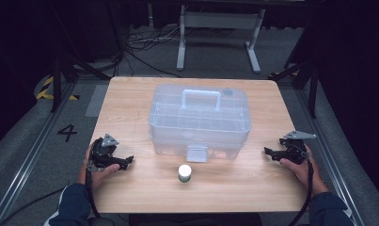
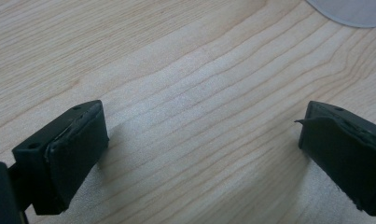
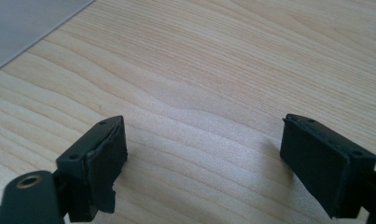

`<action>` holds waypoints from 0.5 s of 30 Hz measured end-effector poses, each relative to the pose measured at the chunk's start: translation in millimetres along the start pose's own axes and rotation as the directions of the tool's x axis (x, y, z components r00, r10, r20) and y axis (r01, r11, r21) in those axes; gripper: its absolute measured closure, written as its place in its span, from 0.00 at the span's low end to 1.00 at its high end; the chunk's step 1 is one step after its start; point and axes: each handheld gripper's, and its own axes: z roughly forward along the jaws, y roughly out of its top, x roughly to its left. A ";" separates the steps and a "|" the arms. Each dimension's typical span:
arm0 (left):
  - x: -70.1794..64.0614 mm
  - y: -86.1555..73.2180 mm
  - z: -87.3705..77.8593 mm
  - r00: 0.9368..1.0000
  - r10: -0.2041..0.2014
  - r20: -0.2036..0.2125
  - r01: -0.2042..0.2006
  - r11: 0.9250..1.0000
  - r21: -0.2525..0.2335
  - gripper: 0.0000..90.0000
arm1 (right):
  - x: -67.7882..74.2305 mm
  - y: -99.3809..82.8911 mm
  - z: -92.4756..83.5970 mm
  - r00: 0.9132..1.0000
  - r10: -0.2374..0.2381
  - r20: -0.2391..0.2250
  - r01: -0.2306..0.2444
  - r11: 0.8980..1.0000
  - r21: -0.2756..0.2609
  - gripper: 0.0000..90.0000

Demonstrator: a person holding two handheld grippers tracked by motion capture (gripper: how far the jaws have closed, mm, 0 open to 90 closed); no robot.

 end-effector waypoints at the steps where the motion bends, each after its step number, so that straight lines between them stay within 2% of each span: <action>1: 0.0 0.0 0.0 1.000 0.000 0.000 0.000 1.000 0.000 0.02 | 0.0 0.0 0.0 1.000 0.000 0.000 0.000 1.000 0.000 0.16; 15: 0.6 0.3 0.1 1.000 0.007 0.003 -0.007 1.000 -0.001 0.02 | -4.7 0.2 -1.2 1.000 -0.015 -0.016 0.015 1.000 0.012 0.16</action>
